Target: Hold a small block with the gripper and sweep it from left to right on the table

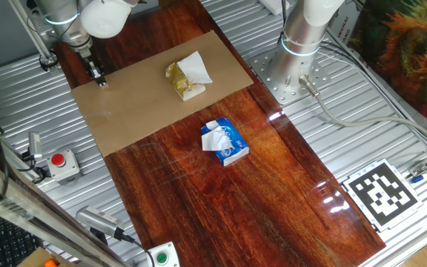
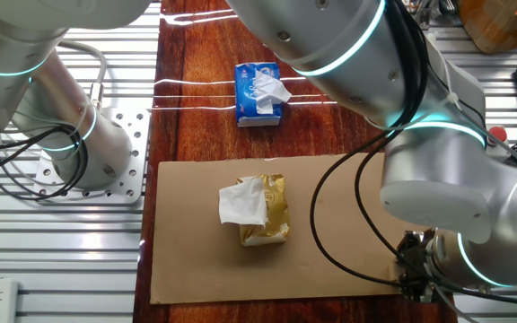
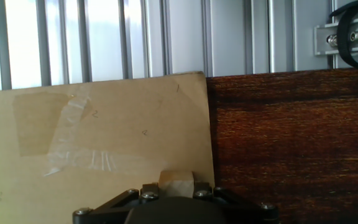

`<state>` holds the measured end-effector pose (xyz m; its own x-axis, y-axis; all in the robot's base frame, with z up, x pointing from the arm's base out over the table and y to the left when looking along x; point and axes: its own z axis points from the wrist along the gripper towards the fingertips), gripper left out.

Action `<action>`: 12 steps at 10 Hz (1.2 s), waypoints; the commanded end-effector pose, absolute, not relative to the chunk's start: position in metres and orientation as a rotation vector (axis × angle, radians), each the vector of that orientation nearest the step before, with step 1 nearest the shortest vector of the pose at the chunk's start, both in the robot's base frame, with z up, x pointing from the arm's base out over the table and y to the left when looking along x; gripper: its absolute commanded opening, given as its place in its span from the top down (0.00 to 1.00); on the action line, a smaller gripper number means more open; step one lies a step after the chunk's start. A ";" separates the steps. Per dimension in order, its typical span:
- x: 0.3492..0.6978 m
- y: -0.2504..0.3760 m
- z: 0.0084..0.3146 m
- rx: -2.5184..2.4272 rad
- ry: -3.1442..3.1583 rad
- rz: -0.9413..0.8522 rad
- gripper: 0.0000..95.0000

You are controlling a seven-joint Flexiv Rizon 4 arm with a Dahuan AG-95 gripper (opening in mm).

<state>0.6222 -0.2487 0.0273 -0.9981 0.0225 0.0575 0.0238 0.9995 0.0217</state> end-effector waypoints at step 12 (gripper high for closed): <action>0.622 -0.249 0.028 -0.052 -3.085 -0.032 0.80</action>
